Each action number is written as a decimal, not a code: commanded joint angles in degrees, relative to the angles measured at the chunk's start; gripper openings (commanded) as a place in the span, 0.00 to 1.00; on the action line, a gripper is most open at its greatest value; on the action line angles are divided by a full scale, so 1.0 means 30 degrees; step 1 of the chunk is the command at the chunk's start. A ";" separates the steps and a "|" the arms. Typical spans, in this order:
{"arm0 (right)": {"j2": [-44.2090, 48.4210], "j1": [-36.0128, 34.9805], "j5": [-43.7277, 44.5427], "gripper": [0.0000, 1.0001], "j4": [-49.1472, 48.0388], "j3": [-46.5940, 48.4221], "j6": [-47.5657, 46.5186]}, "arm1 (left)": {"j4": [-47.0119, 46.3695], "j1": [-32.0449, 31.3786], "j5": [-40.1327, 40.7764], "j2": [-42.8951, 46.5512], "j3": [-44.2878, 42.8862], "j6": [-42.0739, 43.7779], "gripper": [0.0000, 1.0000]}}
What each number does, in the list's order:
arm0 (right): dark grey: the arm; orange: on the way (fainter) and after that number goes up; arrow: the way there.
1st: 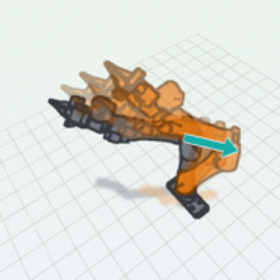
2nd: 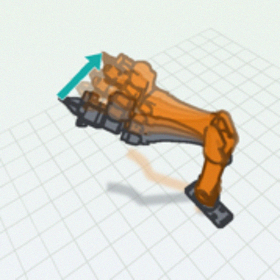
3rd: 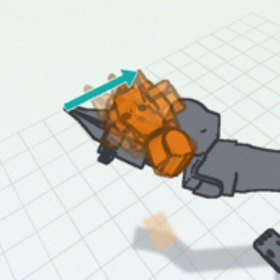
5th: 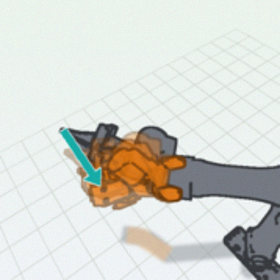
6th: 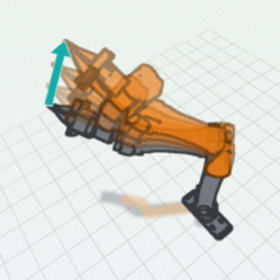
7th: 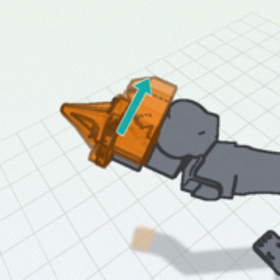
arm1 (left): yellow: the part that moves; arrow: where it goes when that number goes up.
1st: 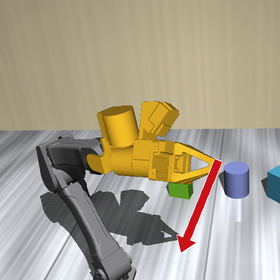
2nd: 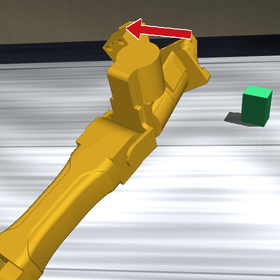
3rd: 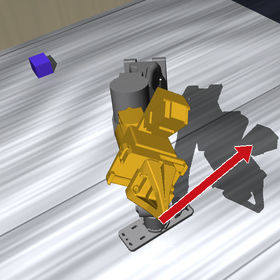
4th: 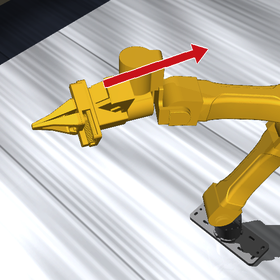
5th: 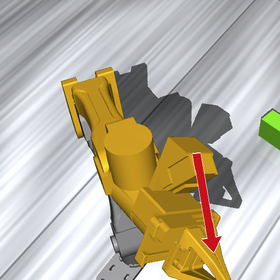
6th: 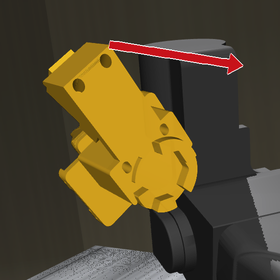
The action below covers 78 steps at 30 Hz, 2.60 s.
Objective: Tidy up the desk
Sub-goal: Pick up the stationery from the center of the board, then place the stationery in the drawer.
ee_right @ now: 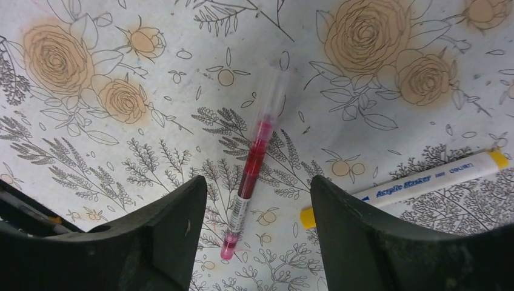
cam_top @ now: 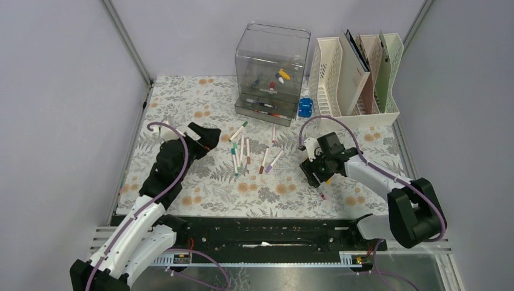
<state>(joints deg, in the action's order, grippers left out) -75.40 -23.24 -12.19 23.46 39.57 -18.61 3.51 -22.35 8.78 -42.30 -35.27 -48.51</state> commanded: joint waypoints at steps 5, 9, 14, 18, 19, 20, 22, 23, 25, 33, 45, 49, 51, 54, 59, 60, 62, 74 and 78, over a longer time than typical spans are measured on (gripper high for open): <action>-0.1563 -0.0601 0.0694 0.64 -0.0244 0.0799 0.0223 | 0.0732 0.0056 -0.0082 0.2649 0.2268 -0.1922 0.99; -0.1983 -0.0701 0.0654 0.57 -0.0125 0.0976 0.0213 | 0.0922 0.0066 -0.0232 0.2538 0.2236 -0.1957 0.99; -0.2607 -0.0943 0.1435 0.48 -0.0226 0.0893 0.0112 | 0.0607 0.0063 -0.0764 0.2188 0.2292 -0.2161 0.99; -0.3074 -0.1384 0.2423 0.39 -0.0387 0.1102 -0.0003 | 0.0671 0.0053 -0.0789 0.2337 0.2343 -0.2213 0.99; -0.3205 -0.1472 0.2700 0.36 -0.0428 0.1168 -0.0029 | 0.0676 0.0054 -0.0743 0.2425 0.2398 -0.2233 0.99; -0.3368 -0.1567 0.2903 0.33 -0.0437 0.1235 -0.0036 | 0.0713 0.0069 -0.0726 0.2527 0.2445 -0.2232 0.99; -0.3674 -0.1733 0.3366 0.29 -0.0437 0.1364 -0.0062 | 0.0775 0.0069 -0.0652 0.2671 0.2495 -0.2246 0.99; -0.3814 -0.1790 0.3579 0.27 -0.0438 0.1431 -0.0065 | 0.0835 0.0067 -0.0620 0.2719 0.2523 -0.2256 0.99; -0.4018 -0.1882 0.3907 0.24 -0.0430 0.1581 -0.0037 | 0.0911 0.0053 -0.0613 0.2790 0.2570 -0.2215 0.99; -0.4027 -0.1890 0.3334 0.02 -0.0104 0.2281 0.0090 | 0.0644 0.0054 -0.0868 0.2582 0.2538 -0.1726 0.99; -0.1895 -0.1877 -0.1376 0.00 0.0689 0.4162 -0.0508 | -0.0451 0.0043 -0.1676 0.1506 0.2001 -0.0411 0.99; -0.2400 -0.1880 -0.1530 0.00 0.0705 0.6505 -0.0787 | -0.1090 0.0075 -0.2072 0.1306 0.2044 0.0445 0.99; -0.3015 -0.1868 -0.1530 0.00 0.0705 0.8046 -0.0787 | -0.1716 0.0052 -0.2189 0.1208 0.2087 0.0858 0.99; -0.4354 -0.1890 -0.1530 0.00 0.0705 1.0717 -0.0787 | -0.1754 0.0063 -0.2136 0.0899 0.2065 0.1116 0.99; -0.7038 -0.1913 -0.1731 0.00 0.1580 1.5222 -0.4475 | -0.1755 0.0067 -0.2165 0.0311 0.1932 0.1308 0.99; -0.7545 -0.1941 -0.1716 0.00 0.1605 1.6043 -0.4675 | -0.1741 0.0074 -0.2149 0.0205 0.1900 0.1341 0.99; -0.8649 -0.2024 -0.1534 0.00 0.1592 1.7763 -0.5185 | -0.1723 0.0077 -0.2085 0.0079 0.1897 0.1346 0.99; -1.4423 -0.2751 -0.0194 0.00 0.0843 2.5033 -0.9187 | -0.2074 0.0081 -0.1266 -0.0692 0.1949 0.1262 0.99; -1.5348 -0.2859 0.0435 0.00 -0.0447 2.5147 -1.0463 | -0.2092 0.0059 -0.1093 -0.0759 0.1966 0.0966 0.99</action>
<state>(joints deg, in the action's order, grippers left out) -119.22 -30.96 -13.47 26.20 112.49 -44.12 0.56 -22.35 3.88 -44.51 -27.59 -45.47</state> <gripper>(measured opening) 0.037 0.987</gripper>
